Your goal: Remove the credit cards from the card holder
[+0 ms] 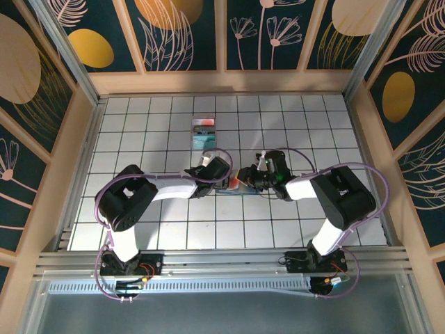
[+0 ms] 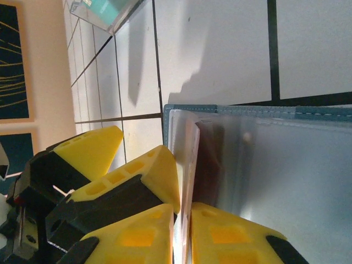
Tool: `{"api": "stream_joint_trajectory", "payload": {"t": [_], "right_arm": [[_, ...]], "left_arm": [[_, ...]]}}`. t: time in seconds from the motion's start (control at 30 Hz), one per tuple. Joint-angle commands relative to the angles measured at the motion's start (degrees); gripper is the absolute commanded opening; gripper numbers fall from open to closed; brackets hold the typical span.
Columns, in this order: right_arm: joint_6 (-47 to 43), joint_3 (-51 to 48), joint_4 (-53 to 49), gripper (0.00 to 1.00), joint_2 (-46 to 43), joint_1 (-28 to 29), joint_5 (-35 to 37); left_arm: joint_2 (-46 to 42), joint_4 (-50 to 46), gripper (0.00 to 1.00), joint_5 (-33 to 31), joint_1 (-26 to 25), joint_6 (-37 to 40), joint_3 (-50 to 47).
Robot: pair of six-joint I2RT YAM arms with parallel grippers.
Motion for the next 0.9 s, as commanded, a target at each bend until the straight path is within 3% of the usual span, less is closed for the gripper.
{"api": "stream_joint_trajectory", "payload": {"t": [0.0, 0.1, 0.33, 0.73, 0.87], "right_arm": [[-2.85, 2.09, -3.07, 0.08, 0.59, 0.8, 1.85], [-4.67, 2.74, -7.7, 0.0, -1.02, 0.63, 4.16], [-12.21, 5.91, -22.97, 0.0, -6.37, 0.14, 12.82], [-20.68, 9.25, -32.92, 0.0, -13.66, -0.15, 18.02], [-26.49, 10.27, -35.2, 0.0, -17.72, -0.1, 17.86]], "left_arm": [[-0.35, -4.4, 0.99, 0.85, 0.04, -0.43, -1.58], [-0.81, -5.14, 0.99, -0.5, 0.05, -0.62, -1.67], [-1.1, -5.87, 0.99, -2.0, 0.09, -0.17, -1.76], [-4.27, -5.95, 0.99, -3.27, 0.15, 2.2, -1.24], [-8.11, -5.11, 0.99, -0.55, 0.54, 6.12, 0.44]]}}
